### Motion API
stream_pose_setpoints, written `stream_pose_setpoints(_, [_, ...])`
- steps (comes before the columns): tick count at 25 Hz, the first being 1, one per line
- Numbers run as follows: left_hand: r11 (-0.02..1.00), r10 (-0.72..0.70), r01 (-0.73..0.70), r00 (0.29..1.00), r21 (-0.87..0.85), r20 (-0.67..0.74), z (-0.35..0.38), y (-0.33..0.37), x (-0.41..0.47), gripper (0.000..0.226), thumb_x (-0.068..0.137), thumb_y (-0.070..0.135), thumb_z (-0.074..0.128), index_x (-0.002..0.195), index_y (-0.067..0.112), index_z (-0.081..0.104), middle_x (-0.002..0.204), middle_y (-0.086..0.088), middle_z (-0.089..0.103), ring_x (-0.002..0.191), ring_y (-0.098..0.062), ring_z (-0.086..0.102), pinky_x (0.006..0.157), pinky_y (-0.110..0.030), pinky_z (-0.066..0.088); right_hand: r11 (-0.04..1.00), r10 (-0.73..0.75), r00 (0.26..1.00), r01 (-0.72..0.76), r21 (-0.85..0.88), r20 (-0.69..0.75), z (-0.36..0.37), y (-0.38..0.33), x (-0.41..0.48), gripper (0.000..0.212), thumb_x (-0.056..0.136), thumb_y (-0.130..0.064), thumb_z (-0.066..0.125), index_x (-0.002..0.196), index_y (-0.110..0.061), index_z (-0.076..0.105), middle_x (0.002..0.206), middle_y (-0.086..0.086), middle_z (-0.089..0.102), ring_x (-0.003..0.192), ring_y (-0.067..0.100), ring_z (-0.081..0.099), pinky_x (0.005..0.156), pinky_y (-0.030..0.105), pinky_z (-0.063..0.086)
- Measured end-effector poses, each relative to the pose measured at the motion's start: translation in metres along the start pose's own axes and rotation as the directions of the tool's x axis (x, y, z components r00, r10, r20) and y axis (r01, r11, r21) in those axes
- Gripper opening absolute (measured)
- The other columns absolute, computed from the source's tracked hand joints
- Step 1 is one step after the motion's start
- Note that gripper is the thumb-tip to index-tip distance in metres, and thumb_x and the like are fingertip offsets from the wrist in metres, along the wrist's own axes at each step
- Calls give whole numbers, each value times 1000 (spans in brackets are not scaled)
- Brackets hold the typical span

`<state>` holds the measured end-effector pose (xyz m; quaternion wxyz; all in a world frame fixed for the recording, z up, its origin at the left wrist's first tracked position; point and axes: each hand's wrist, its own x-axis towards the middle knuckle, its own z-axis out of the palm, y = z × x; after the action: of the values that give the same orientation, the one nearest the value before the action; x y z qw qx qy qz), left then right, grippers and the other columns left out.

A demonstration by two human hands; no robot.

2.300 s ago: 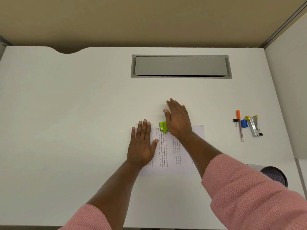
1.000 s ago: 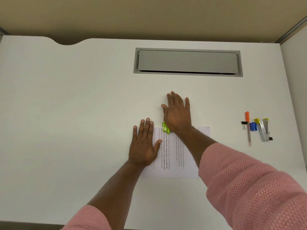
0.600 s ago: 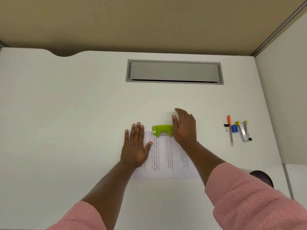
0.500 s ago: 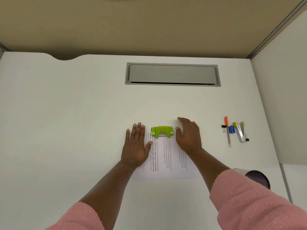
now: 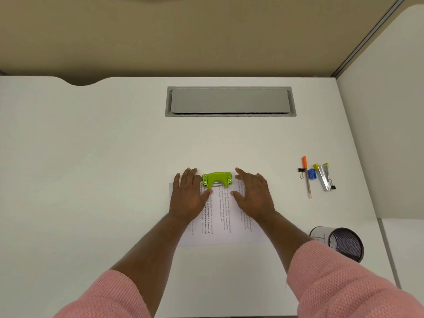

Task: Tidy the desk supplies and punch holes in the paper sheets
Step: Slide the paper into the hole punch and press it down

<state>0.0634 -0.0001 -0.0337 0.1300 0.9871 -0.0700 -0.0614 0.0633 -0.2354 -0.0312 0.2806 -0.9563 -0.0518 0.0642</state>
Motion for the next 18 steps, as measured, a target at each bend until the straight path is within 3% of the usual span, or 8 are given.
stream_pose_setpoints(11, [998, -55, 55, 998, -8, 14, -2, 8, -7, 47, 95, 50, 53, 124, 14, 59, 147, -6, 48, 143, -26, 34, 121, -47, 17, 999, -12, 1000, 12, -45, -9, 8, 1, -9, 75, 81, -34, 71, 148, -27, 38, 122, -10, 65, 123, 11, 54, 122, 37, 16])
stream_pose_setpoints(18, [997, -67, 66, 998, 44, 23, -9, 15, -15, 42, 92, 52, 53, 116, 18, 59, 121, 0, 54, 117, -23, 49, 108, -42, 29, 997, 6, 1000, -6, -72, -6, 7, -6, -22, 73, 79, -32, 74, 144, -25, 44, 118, -8, 67, 119, 14, 57, 120, 37, 16])
